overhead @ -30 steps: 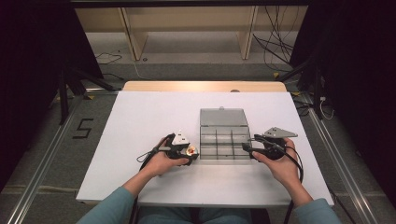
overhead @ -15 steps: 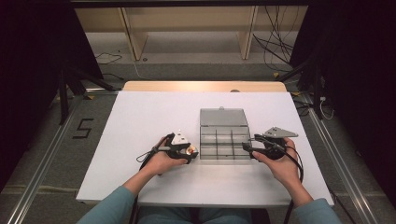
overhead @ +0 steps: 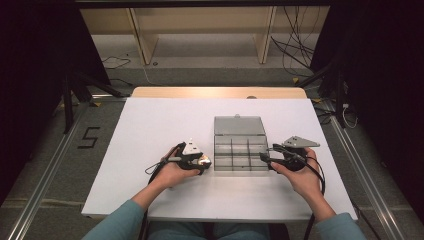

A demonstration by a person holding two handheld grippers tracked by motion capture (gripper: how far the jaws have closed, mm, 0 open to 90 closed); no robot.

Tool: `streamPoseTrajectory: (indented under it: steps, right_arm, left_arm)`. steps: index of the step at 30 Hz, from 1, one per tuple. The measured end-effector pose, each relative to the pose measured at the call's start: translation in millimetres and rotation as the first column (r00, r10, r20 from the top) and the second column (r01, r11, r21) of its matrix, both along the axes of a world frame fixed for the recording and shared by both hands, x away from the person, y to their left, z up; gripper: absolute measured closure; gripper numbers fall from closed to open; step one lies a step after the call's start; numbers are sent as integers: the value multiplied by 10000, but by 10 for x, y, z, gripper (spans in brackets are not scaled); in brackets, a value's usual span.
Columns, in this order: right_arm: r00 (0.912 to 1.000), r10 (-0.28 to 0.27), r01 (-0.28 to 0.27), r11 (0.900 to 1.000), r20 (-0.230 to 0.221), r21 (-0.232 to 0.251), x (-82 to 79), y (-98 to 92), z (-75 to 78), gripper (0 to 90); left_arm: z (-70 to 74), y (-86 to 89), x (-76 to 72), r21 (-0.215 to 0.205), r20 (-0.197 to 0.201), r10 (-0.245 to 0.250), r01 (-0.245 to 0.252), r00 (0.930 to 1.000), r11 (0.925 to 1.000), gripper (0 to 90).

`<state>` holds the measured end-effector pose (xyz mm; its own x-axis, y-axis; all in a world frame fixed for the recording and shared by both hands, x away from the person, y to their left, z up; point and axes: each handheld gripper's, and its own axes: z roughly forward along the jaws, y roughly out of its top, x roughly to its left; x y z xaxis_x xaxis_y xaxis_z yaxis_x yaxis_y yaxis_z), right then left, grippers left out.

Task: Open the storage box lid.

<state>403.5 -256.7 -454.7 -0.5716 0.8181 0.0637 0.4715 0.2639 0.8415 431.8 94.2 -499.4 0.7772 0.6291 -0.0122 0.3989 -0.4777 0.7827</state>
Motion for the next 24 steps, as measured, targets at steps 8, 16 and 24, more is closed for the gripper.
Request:
streamPoseTrajectory:
  steps: [8,16,24]
  right_arm:
    - [10000,-21,21,10000,19,50,0,1,3,338]
    - [10000,43,-43,10000,2,52,-5,6,4,339]
    - [10000,80,-80,10000,14,37,-12,13,2,338]
  left_arm:
    - [53,21,-33,-188,142,32,-29,9999,9998,473]
    - [118,32,-71,-352,373,108,-95,9992,9993,472]
    - [182,57,-88,-498,523,198,-172,9984,9986,473]
